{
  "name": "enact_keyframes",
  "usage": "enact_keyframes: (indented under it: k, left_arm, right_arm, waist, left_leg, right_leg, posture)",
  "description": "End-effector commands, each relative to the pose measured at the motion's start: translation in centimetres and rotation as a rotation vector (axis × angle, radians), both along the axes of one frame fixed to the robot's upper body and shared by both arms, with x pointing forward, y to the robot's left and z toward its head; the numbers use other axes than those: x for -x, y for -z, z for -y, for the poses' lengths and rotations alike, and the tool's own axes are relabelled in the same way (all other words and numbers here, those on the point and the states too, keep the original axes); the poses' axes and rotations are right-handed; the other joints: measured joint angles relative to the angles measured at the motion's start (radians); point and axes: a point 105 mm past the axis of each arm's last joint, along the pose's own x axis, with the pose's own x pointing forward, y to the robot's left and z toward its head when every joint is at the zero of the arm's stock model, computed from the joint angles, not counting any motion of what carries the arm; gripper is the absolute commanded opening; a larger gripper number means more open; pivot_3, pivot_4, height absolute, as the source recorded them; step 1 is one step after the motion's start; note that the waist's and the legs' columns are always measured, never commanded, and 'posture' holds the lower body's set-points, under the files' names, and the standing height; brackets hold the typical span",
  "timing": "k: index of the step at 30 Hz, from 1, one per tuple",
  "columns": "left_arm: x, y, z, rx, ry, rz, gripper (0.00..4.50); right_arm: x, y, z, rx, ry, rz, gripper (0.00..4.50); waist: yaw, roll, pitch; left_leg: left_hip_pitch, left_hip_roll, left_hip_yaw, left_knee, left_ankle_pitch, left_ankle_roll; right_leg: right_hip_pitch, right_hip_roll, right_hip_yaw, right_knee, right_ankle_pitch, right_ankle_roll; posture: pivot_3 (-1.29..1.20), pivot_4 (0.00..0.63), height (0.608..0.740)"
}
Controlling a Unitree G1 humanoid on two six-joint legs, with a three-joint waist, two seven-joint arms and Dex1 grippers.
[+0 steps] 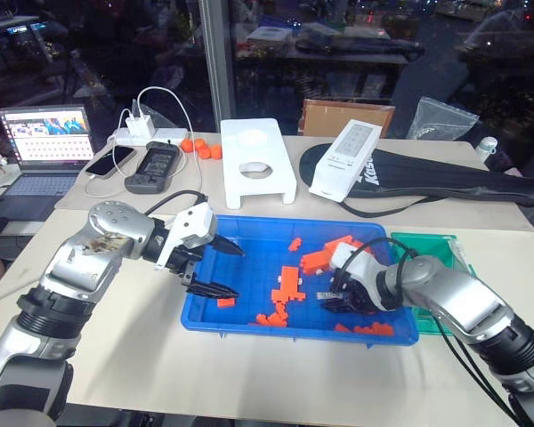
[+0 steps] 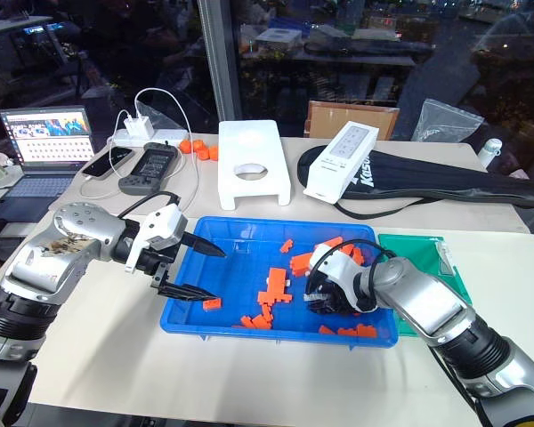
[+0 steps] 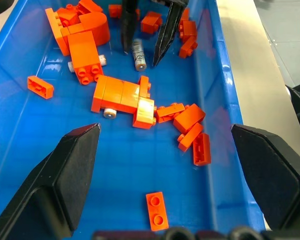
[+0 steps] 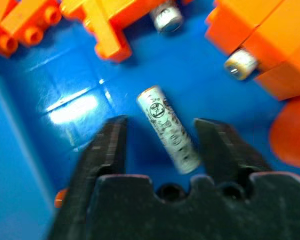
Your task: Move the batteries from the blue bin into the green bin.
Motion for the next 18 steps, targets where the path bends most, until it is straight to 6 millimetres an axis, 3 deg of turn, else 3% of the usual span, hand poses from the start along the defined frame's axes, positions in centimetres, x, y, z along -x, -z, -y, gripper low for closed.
enact_keyframes:
  k: [1,3,6,10,15,18]
  left_arm:
    - [0.2,-0.9,-0.1,0.004,0.010,0.020,4.50]
    - [0.2,-1.1,-0.1,0.010,0.016,0.014,4.50]
    - [0.0,-1.2,0.2,0.020,0.023,0.019,4.50]
    - [-0.3,-1.3,0.6,0.029,0.040,0.022,4.50]
    - [-0.6,-1.1,1.3,0.035,0.055,0.024,4.50]
    - [-0.8,-0.6,1.5,0.015,0.063,0.031,4.50]
  right_arm:
    - [0.3,-4.0,0.1,-0.072,-0.032,0.081,0.67]
    - [0.5,-6.5,0.4,-0.118,-0.042,0.133,0.28]
    - [0.4,-9.6,1.5,-0.156,-0.011,0.205,0.28]
    - [-0.2,-12.8,6.6,-0.066,0.149,0.305,0.28]
    - [-1.1,-12.5,14.8,0.083,0.499,0.335,0.28]
    - [-1.1,-11.3,15.2,0.057,0.551,0.299,0.28]
  waist:
    - [0.000,0.000,0.000]
    - [0.002,0.001,0.000]
    - [0.003,0.001,0.000]
    - [0.015,0.001,0.000]
    - [0.023,0.001,0.000]
    - [0.018,0.004,-0.002]
  left_leg:
    - [0.000,0.000,0.000,0.000,0.000,0.000]
    - [-0.001,0.000,0.000,0.000,0.000,0.000]
    - [0.000,0.000,0.000,0.000,0.000,0.000]
    - [0.000,0.000,0.000,0.001,0.000,0.000]
    - [0.000,0.000,0.000,0.001,-0.001,0.001]
    - [0.000,0.000,0.000,0.002,-0.001,0.001]
  right_leg:
    - [0.000,0.000,0.000,0.000,0.000,0.000]
    - [0.000,0.000,0.000,0.000,0.000,0.000]
    - [0.000,0.000,0.000,0.000,0.000,0.000]
    - [0.001,0.000,-0.001,-0.001,0.000,0.000]
    - [0.001,0.000,-0.001,-0.002,0.000,0.000]
    - [0.001,0.000,0.000,-0.001,0.001,-0.002]
  posture:
    - [0.00,0.150,0.731]
    - [0.00,0.150,0.731]
    - [0.00,0.150,0.731]
    - [0.00,0.150,0.731]
    - [0.00,0.150,0.731]
    - [0.00,0.150,0.731]
